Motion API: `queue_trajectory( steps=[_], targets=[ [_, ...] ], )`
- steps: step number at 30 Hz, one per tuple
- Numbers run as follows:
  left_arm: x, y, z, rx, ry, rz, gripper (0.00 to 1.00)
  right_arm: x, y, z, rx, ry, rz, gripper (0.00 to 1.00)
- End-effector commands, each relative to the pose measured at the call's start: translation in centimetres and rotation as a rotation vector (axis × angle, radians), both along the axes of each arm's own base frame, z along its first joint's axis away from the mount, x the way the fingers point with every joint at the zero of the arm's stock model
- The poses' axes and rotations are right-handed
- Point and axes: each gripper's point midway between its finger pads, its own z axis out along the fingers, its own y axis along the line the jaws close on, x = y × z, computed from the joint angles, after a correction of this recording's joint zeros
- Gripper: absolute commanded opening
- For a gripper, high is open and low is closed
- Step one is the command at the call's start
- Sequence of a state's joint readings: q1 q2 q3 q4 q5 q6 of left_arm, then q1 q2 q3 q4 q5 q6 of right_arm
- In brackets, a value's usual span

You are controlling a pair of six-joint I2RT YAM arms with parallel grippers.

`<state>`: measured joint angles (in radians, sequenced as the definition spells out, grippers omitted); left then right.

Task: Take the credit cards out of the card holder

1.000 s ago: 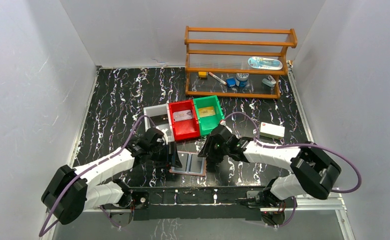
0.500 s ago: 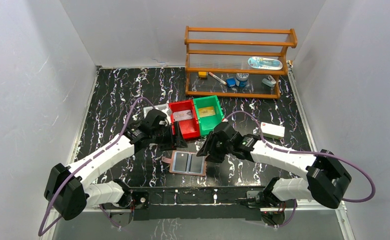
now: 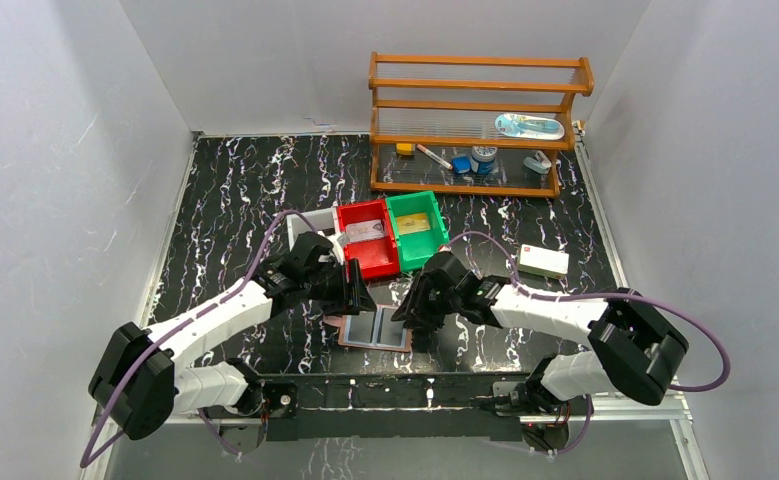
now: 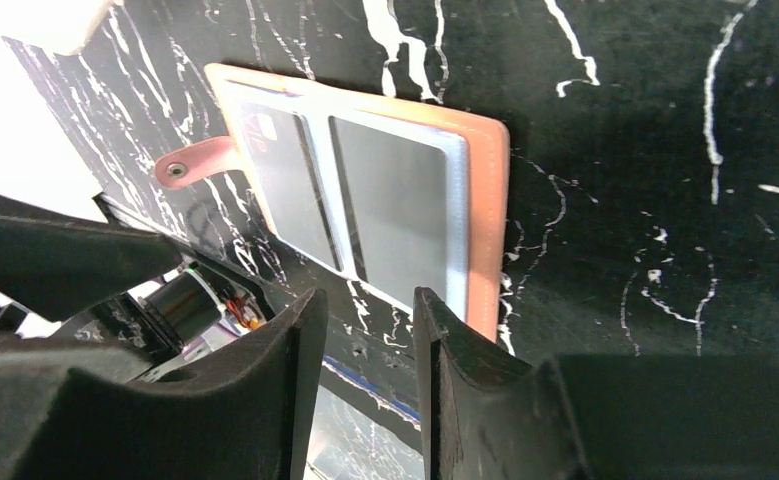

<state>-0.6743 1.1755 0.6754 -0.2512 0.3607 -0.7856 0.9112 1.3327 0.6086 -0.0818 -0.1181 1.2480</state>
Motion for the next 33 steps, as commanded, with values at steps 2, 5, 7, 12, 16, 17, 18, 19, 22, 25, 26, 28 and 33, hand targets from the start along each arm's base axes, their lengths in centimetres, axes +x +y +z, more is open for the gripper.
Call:
queue_trajectory(
  steps=[2, 5, 7, 12, 16, 17, 18, 19, 22, 25, 26, 28, 33],
  targets=[
    [-0.7, -1.6, 1.0, -0.099, 0.008, -0.079, 0.50, -0.3, 0.4, -0.9, 0.038, 0.021, 0.000, 0.45],
    [-0.8, -2.4, 0.9, -0.133, 0.029, -0.107, 0.50, -1.1, 0.6, -2.0, 0.042, 0.044, 0.046, 0.45],
    [-0.8, -2.8, 0.9, -0.138, 0.042, -0.126, 0.51, -1.4, 0.2, -2.9, 0.014, 0.069, 0.041, 0.45],
    [-0.7, -3.1, 0.7, -0.135, 0.048, -0.155, 0.51, -1.2, -1.7, -4.5, -0.090, 0.081, -0.024, 0.43],
    [-0.8, -3.2, -0.1, -0.122, 0.074, -0.167, 0.51, -0.7, -2.6, -4.5, -0.137, 0.060, -0.059, 0.43],
    [-0.8, -3.1, -0.3, -0.115, 0.077, -0.166, 0.51, -0.5, -2.5, -4.2, -0.134, 0.053, -0.056, 0.43],
    [-0.7, -3.0, -0.6, -0.101, 0.080, -0.159, 0.50, -0.4, -2.2, -3.7, -0.125, 0.042, -0.045, 0.43],
    [-0.6, -2.8, -0.7, -0.086, 0.075, -0.149, 0.50, -0.1, -1.8, -2.9, -0.114, 0.020, -0.030, 0.43],
    [-0.1, -2.3, -0.6, -0.063, 0.044, -0.113, 0.49, 0.8, -0.6, -0.5, -0.077, -0.043, 0.011, 0.44],
    [0.3, -2.0, -0.5, -0.046, 0.023, -0.099, 0.49, 1.1, 0.4, 1.1, -0.030, -0.084, 0.054, 0.44],
    [0.2, -1.9, -0.6, -0.036, 0.028, -0.098, 0.49, 1.1, 0.7, 1.3, -0.015, -0.086, 0.061, 0.45],
    [0.1, -1.7, -0.6, -0.026, 0.031, -0.102, 0.49, 0.9, 1.2, 1.6, 0.013, -0.086, 0.073, 0.45],
    [0.1, -1.4, -0.7, -0.015, 0.020, -0.091, 0.49, 0.1, 1.8, 0.4, 0.047, -0.033, 0.074, 0.46]
  ],
)
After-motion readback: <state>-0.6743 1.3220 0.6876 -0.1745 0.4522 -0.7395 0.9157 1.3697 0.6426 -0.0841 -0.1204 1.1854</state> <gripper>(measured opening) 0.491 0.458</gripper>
